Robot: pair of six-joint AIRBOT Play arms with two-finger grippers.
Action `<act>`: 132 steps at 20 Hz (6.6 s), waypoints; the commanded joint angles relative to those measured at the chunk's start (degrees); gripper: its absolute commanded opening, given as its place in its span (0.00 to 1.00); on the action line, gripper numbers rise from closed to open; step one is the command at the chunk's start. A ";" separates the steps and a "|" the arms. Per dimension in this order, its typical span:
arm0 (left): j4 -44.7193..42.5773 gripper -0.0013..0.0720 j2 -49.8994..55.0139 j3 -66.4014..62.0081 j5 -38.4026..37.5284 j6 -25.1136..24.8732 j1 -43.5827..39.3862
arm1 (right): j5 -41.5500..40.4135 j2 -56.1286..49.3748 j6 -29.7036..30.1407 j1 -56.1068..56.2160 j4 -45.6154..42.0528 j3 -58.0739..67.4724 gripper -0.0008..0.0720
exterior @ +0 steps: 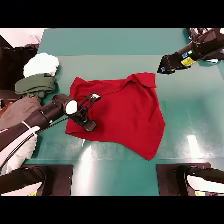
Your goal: Fold the shirts.
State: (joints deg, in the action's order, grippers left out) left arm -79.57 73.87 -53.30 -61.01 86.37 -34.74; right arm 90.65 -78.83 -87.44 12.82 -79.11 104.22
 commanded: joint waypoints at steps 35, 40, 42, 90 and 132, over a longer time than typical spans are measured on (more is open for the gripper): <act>-1.14 0.06 -12.33 -9.05 -8.33 0.26 -1.05 | -7.82 19.71 0.00 -14.45 10.54 -52.57 0.72; -0.63 0.06 -12.33 -8.94 -7.96 0.26 -1.05 | -18.86 22.47 1.66 -16.28 21.42 -71.36 0.72; -0.61 0.06 -12.09 -8.90 -8.02 0.28 -1.05 | -22.88 22.49 1.66 -14.45 22.56 -75.08 0.71; 20.92 0.77 -11.61 4.17 -10.19 -15.52 19.23 | -18.88 28.17 9.11 -32.85 15.52 -68.65 0.03; -5.79 0.15 -16.24 9.16 0.44 3.63 -5.22 | -17.05 28.20 8.41 -29.92 15.52 -68.57 0.03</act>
State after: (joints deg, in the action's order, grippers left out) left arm -87.83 58.65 -43.44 -60.42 89.58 -39.99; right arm 73.08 -50.68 -79.05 -16.25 -63.57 35.66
